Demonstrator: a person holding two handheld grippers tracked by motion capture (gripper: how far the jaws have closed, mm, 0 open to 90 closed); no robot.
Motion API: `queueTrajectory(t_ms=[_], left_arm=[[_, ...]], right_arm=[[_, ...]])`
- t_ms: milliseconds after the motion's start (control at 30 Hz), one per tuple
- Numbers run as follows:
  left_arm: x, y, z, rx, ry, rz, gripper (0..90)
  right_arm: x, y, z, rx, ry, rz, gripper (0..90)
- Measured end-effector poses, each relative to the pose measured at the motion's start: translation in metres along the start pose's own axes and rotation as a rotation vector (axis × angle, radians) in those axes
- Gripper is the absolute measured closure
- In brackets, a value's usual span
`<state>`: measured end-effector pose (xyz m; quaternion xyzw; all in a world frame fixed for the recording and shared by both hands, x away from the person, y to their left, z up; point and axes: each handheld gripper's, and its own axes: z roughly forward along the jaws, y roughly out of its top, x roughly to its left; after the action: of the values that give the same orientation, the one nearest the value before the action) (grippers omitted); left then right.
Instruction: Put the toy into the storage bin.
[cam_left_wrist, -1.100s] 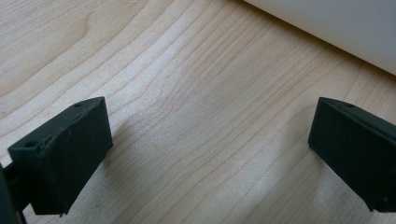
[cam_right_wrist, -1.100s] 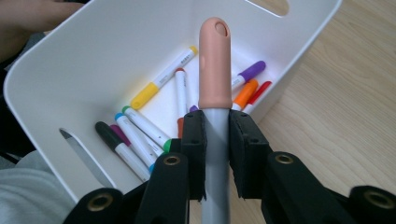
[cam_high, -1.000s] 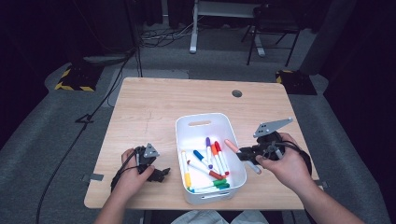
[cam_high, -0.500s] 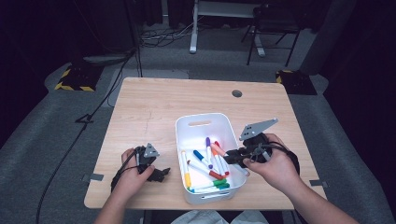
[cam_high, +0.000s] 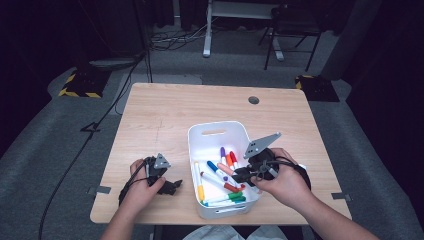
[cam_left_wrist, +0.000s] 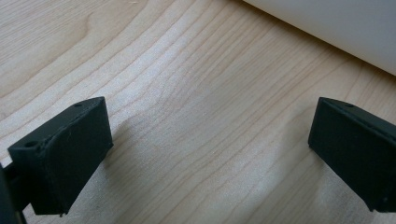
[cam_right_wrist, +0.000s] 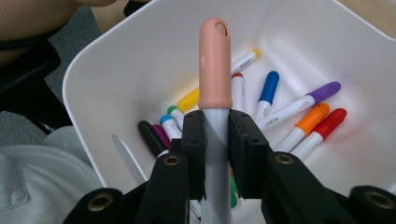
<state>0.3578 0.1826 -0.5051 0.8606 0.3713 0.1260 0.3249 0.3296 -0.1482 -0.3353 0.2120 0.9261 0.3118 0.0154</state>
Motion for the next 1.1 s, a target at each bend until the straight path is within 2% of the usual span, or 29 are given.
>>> queueTrajectory(t_ms=[133, 200, 333, 733, 767, 1100], left_arm=[[0.0, 0.0, 0.0, 0.0, -0.005, -0.006, 0.0], [0.0, 0.0, 0.0, 0.0, 0.001, 0.001, 0.0], [0.0, 0.0, 0.0, 0.002, -0.005, -0.009, 0.0], [0.0, 0.0, 0.0, -0.001, -0.002, -0.004, 0.0], [0.0, 0.0, 0.0, 0.0, -0.002, -0.005, 0.0], [0.0, 0.0, 0.0, 0.002, -0.005, -0.008, 0.0]], right_arm=[[0.002, -0.001, 0.008, 0.025, 0.012, -0.006, 77.1], [0.002, -0.002, 0.012, 0.03, 0.016, -0.023, 77.1], [0.0, -0.002, 0.019, 0.043, 0.018, -0.04, 77.1], [-0.006, -0.007, 0.041, 0.111, 0.03, -0.022, 77.1], [-0.005, -0.007, 0.043, 0.129, 0.024, -0.015, 77.1], [-0.008, -0.01, 0.055, 0.161, 0.026, 0.0, 77.0]])
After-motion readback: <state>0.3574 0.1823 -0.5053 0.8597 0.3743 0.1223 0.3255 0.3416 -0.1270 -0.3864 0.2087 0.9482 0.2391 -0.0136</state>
